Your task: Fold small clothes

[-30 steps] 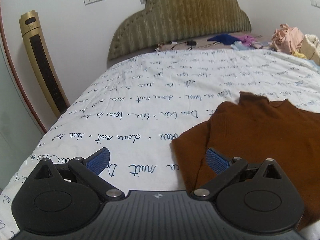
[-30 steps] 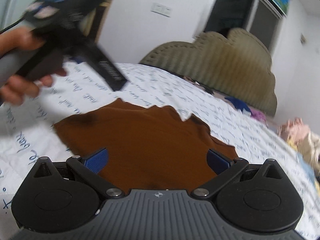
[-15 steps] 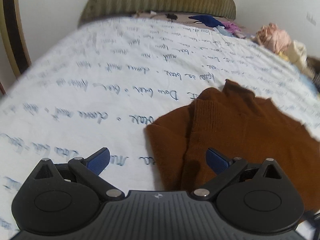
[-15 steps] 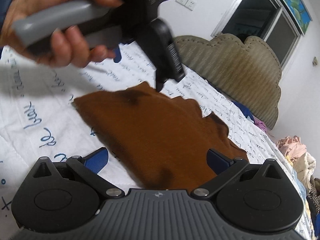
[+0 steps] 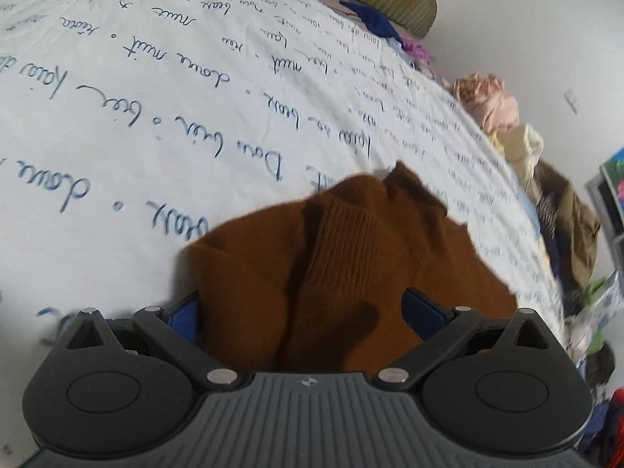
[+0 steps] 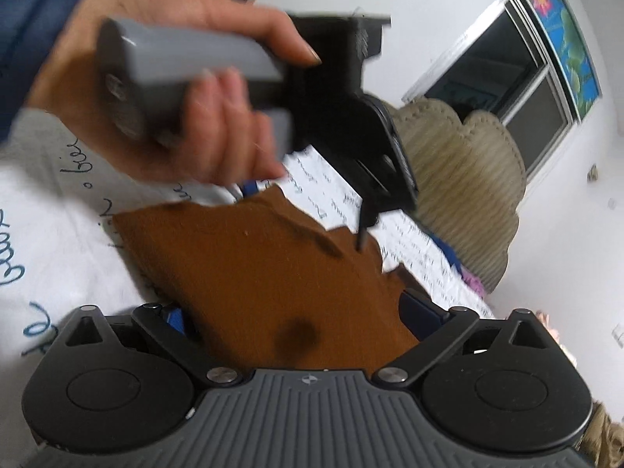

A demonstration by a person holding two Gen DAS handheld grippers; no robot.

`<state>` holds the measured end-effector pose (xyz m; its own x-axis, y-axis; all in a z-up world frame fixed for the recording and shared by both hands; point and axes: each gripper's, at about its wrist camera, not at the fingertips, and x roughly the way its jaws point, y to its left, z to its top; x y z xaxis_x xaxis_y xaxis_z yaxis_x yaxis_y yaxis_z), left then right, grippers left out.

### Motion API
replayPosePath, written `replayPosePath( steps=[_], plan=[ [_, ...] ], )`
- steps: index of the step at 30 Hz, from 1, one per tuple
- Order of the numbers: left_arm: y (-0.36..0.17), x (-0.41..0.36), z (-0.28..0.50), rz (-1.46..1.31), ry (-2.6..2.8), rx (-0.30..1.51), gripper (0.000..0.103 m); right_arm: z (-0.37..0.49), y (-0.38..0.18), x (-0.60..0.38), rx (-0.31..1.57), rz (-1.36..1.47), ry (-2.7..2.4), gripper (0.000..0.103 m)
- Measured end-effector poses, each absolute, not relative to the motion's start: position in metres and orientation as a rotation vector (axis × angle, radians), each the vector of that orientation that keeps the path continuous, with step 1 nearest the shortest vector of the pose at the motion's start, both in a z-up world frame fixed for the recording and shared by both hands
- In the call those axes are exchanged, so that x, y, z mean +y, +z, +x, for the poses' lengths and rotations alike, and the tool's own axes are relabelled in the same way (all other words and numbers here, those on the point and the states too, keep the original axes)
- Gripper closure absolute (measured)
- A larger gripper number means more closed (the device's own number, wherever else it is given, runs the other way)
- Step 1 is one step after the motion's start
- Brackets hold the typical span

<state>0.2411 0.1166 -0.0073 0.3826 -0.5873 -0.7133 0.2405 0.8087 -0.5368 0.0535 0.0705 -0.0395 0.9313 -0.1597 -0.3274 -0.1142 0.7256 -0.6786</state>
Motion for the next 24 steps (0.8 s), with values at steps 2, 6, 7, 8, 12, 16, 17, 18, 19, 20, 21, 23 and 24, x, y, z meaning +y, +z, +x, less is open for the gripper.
replayPosePath(
  steps=[2,6,7,8,12,16,17,18,19,20,21,23,24],
  plan=[
    [-0.008,0.113,0.247,-0.411,-0.568,1.067,0.001,0.055,-0.040,0.073,0.371,-0.778,-0.011,0.018],
    [-0.009,0.103,0.254,-0.434,-0.540,1.065,0.019,0.057,-0.041,0.074,0.389,-0.772,0.032,0.048],
    [-0.009,0.101,0.255,-0.417,-0.514,1.072,0.051,0.057,-0.041,0.073,0.399,-0.764,0.047,0.060],
    [-0.010,0.098,0.257,-0.397,-0.482,1.090,0.071,0.057,-0.041,0.071,0.408,-0.750,0.058,0.075],
    [-0.002,0.089,0.252,-0.316,-0.427,1.069,0.087,0.054,-0.035,0.063,0.419,-0.693,0.080,0.094],
    [0.025,0.072,0.235,-0.171,-0.365,0.972,0.093,0.046,-0.026,0.055,0.376,-0.659,0.084,0.094],
    [0.033,0.066,0.230,-0.128,-0.351,0.946,0.094,0.042,-0.024,0.054,0.362,-0.652,0.081,0.094],
    [0.040,0.062,0.226,-0.096,-0.341,0.924,0.094,0.038,-0.021,0.051,0.348,-0.647,0.078,0.094],
    [0.048,0.057,0.223,-0.072,-0.336,0.903,0.094,0.037,-0.016,0.048,0.335,-0.641,0.073,0.094],
    [0.056,0.053,0.219,-0.054,-0.335,0.884,0.094,0.034,-0.013,0.044,0.322,-0.634,0.065,0.094],
    [0.064,0.049,0.215,-0.040,-0.337,0.864,0.094,0.029,-0.010,0.041,0.310,-0.624,0.056,0.094],
    [0.077,0.040,0.208,-0.012,-0.338,0.829,0.094,0.022,-0.003,0.034,0.290,-0.603,0.038,0.094],
    [0.083,0.034,0.205,0.005,-0.336,0.812,0.094,0.018,0.000,0.029,0.281,-0.597,0.026,0.094]
  ],
)
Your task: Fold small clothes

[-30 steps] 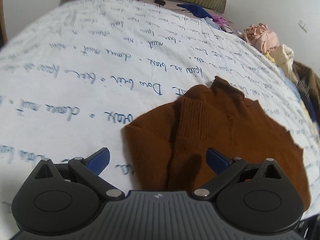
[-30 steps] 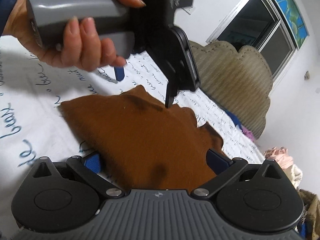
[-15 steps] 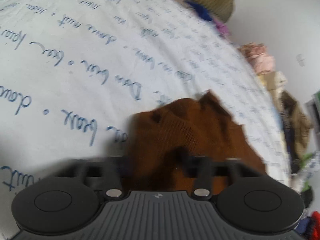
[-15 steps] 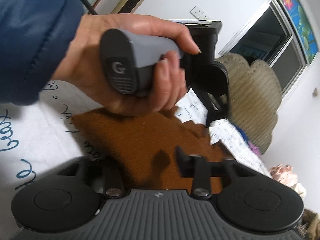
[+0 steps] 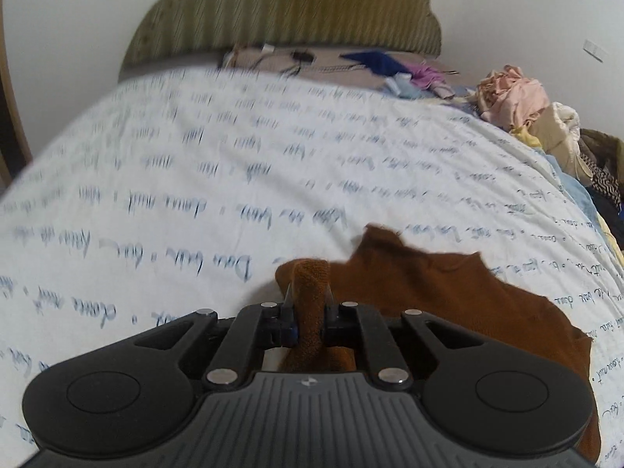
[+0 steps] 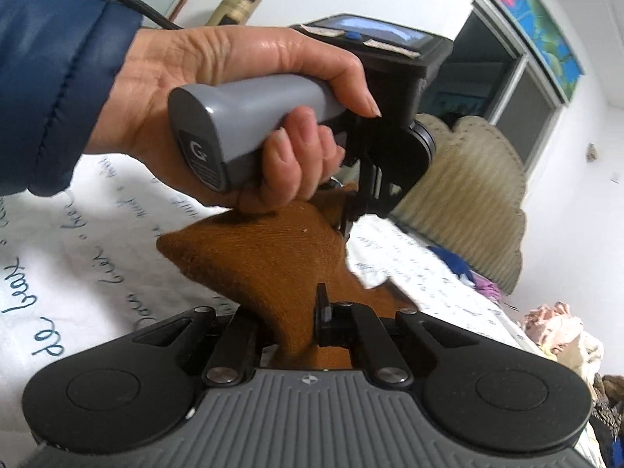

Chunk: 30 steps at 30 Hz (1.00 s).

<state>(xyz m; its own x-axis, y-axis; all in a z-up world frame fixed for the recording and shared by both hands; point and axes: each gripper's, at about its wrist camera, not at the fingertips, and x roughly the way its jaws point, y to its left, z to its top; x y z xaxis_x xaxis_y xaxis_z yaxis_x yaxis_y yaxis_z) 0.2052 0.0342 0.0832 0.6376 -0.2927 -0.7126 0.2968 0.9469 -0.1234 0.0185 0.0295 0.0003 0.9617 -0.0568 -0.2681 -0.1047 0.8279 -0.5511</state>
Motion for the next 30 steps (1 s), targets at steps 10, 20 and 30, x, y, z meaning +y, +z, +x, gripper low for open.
replayPosePath(
  steps=[10,20,30],
  plan=[
    [0.110,-0.025,0.188,0.088,-0.386,0.749,0.094,0.006,0.020,-0.028,0.247,-0.529,-0.101,0.096],
    [0.100,-0.088,0.184,0.146,-0.440,0.762,0.094,0.007,0.016,-0.074,0.254,-0.511,-0.199,0.097],
    [0.086,-0.146,0.173,0.189,-0.497,0.775,0.094,-0.006,0.013,-0.120,0.273,-0.487,-0.307,0.097]
  ],
)
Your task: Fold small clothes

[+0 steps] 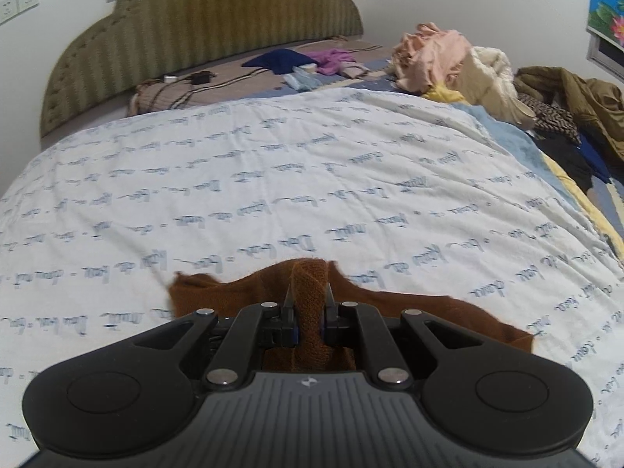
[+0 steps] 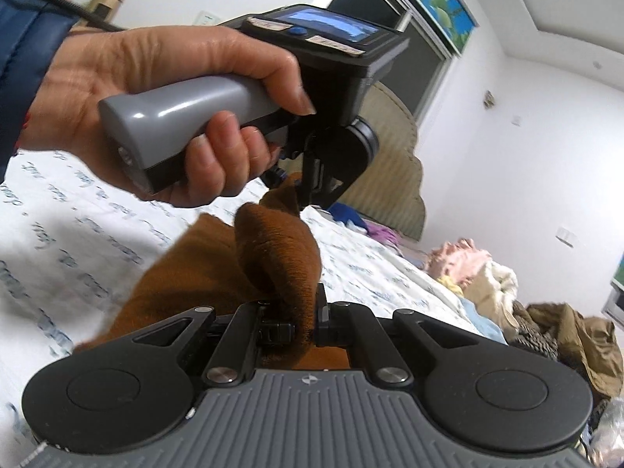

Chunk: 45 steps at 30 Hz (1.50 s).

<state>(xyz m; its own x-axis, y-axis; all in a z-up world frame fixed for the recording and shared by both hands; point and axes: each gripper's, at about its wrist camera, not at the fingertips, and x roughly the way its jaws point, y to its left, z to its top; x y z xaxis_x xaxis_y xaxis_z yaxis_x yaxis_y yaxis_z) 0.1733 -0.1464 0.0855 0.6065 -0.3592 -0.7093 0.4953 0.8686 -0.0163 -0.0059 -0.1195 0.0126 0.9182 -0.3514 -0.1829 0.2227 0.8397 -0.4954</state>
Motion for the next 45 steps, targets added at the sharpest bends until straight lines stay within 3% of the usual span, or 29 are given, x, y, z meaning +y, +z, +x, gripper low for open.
replayPosePath(
  steps=[7,13,15,16,17,19,20,24,35,36,38,45],
  plan=[
    [0.072,-0.186,0.156,0.207,-0.589,0.808,0.092,-0.023,0.013,-0.171,0.347,-0.308,-0.346,0.097],
    [0.065,-0.196,0.152,0.218,-0.652,0.882,0.079,-0.028,0.002,-0.223,0.472,0.008,-0.252,0.094],
    [0.070,-0.189,0.153,0.197,-0.658,0.881,0.071,-0.025,0.000,-0.240,0.520,0.110,-0.203,0.086],
    [0.074,-0.184,0.153,0.180,-0.659,0.879,0.059,-0.024,-0.002,-0.249,0.535,0.160,-0.176,0.077],
    [0.078,-0.178,0.153,0.159,-0.663,0.872,0.041,-0.022,-0.003,-0.258,0.549,0.208,-0.149,0.067],
    [0.087,-0.165,0.150,0.123,-0.670,0.829,0.026,-0.019,-0.003,-0.275,0.564,0.307,-0.071,0.054],
    [0.092,-0.159,0.147,0.112,-0.668,0.803,0.026,-0.018,-0.004,-0.281,0.568,0.360,-0.033,0.048],
    [0.099,-0.133,0.133,0.103,-0.640,0.745,0.026,0.000,-0.002,-0.305,0.592,0.470,0.055,0.044],
    [0.027,-0.085,0.033,0.268,-0.635,0.662,0.026,0.080,-0.024,-0.359,0.654,0.834,0.256,0.045],
    [0.024,-0.085,0.026,0.285,-0.642,0.651,0.026,0.083,-0.025,-0.360,0.650,0.846,0.249,0.050],
    [0.021,-0.087,0.017,0.307,-0.656,0.644,0.026,0.084,-0.026,-0.355,0.659,0.809,0.188,0.080],
    [0.025,-0.079,0.005,0.316,-0.650,0.608,0.026,0.046,-0.010,-0.350,0.568,0.755,0.095,0.083]
  ],
)
